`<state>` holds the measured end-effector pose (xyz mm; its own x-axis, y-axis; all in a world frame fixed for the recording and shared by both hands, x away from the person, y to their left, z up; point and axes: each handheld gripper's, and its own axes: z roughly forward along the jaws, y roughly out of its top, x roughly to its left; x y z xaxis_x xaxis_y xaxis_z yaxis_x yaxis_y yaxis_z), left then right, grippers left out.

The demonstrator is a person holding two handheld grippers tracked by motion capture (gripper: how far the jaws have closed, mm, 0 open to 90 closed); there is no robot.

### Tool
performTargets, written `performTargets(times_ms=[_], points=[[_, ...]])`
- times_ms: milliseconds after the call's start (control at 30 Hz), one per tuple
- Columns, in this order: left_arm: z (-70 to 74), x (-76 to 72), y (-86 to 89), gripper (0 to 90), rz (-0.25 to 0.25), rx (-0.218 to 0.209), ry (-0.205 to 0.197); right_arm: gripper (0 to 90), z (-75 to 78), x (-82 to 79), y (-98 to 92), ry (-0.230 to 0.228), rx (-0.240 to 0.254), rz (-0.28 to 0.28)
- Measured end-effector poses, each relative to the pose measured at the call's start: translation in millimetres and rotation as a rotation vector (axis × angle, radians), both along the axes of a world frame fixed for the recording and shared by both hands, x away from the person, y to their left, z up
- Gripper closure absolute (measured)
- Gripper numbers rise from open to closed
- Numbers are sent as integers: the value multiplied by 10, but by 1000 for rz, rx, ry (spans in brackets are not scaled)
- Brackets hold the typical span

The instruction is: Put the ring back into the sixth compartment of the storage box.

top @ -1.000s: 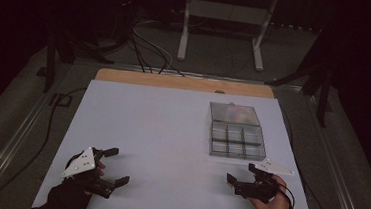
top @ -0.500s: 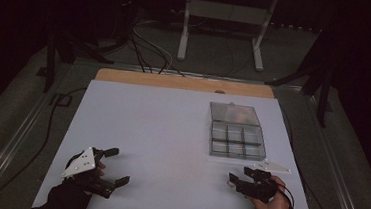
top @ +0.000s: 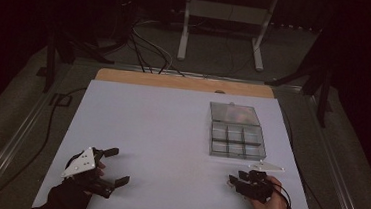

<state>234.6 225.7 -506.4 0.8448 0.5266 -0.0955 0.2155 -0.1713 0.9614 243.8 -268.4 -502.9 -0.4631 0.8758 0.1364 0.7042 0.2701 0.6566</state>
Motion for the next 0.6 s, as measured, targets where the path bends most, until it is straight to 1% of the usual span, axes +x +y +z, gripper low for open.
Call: performTargets(times_ms=[100,167,233,300,600], points=[[-3,1,-2,9,-1,1,1,591,-27,4,5,-3,-34,12],[0,1,0,9,-1,0,0,618,-42,8,12,9,-38,13],[-2,1,0,9,-1,0,1,634,-50,9,26,9,-53,20],[0,0,2,9,-1,0,1,669,-53,11,34,9,-58,17],[-3,2,2,9,-1,0,5,722,-67,11,62,21,-82,18]])
